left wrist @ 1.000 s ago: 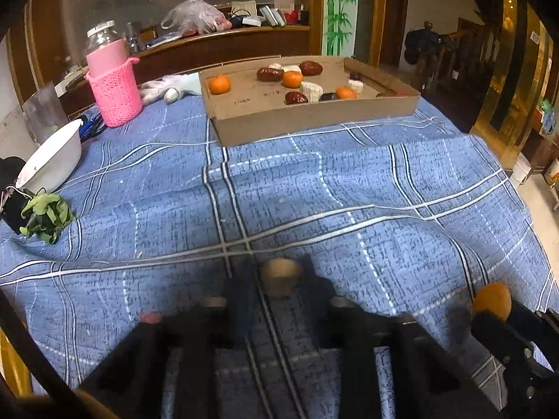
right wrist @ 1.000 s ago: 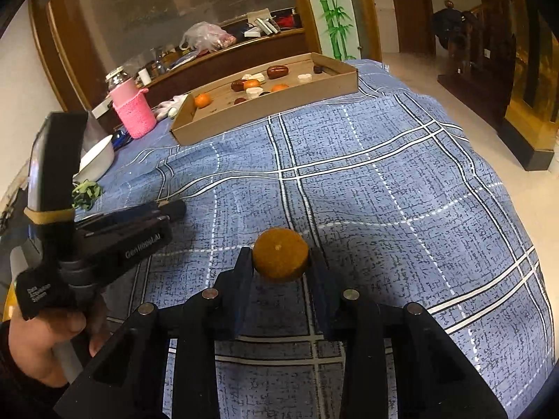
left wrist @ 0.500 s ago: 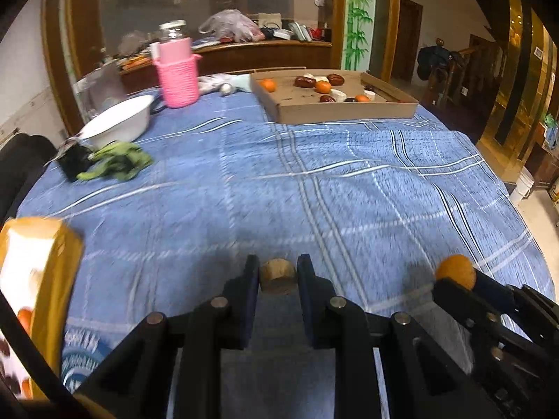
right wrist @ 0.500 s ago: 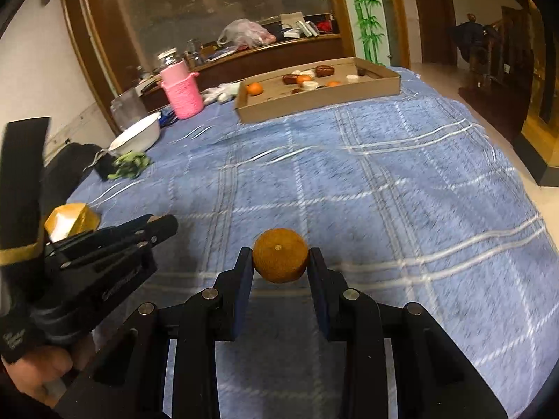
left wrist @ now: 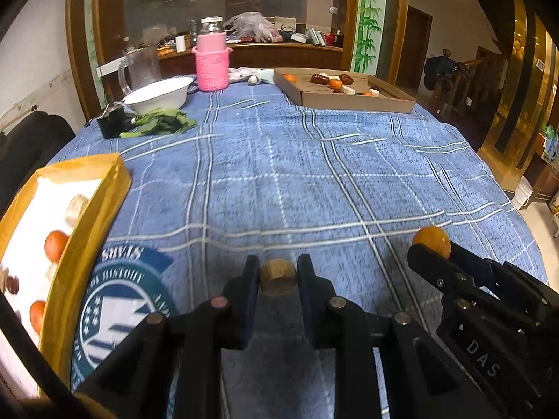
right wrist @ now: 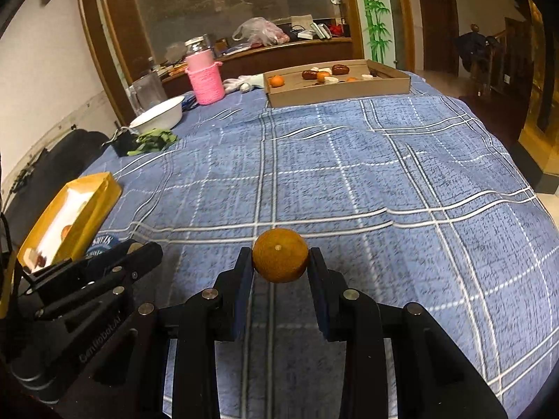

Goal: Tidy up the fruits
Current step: 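Carry the tangerine and small cork piece over the white tray with both tools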

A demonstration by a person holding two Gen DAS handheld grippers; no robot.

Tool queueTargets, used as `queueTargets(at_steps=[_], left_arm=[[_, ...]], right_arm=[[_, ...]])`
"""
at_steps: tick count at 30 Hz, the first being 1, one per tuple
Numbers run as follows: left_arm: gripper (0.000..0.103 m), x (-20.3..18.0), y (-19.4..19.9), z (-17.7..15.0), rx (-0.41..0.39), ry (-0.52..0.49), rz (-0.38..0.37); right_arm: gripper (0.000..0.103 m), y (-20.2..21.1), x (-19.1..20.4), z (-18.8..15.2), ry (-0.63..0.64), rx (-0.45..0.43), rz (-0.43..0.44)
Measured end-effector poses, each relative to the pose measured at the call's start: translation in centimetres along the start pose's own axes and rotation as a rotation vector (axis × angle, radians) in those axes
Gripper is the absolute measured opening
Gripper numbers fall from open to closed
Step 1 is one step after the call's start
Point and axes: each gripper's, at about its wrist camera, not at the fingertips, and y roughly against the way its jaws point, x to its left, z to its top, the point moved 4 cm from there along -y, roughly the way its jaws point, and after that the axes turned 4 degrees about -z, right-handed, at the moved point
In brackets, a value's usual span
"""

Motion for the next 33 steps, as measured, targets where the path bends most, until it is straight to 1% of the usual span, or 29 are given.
queueTargets(at_steps=[6,17,33], left_arm=[[0.024,1.2,0.7,-0.6,-0.010,0.018,0.014],[0.024,3.1,2.0,-1.1,-0.049,0.043,0.054],[0.024,5.8,4.2,-2.0,-0.080,0.080,0.082]], right_arm=[[0.031,1.1,1.0,-0.2,0.018,-0.019,-0.005],[0.031,1.6,1.9,-0.3,0.025,-0.043,-0.014],[0.031,2.2,5.8,-0.8,0.085,-0.049,0.041]])
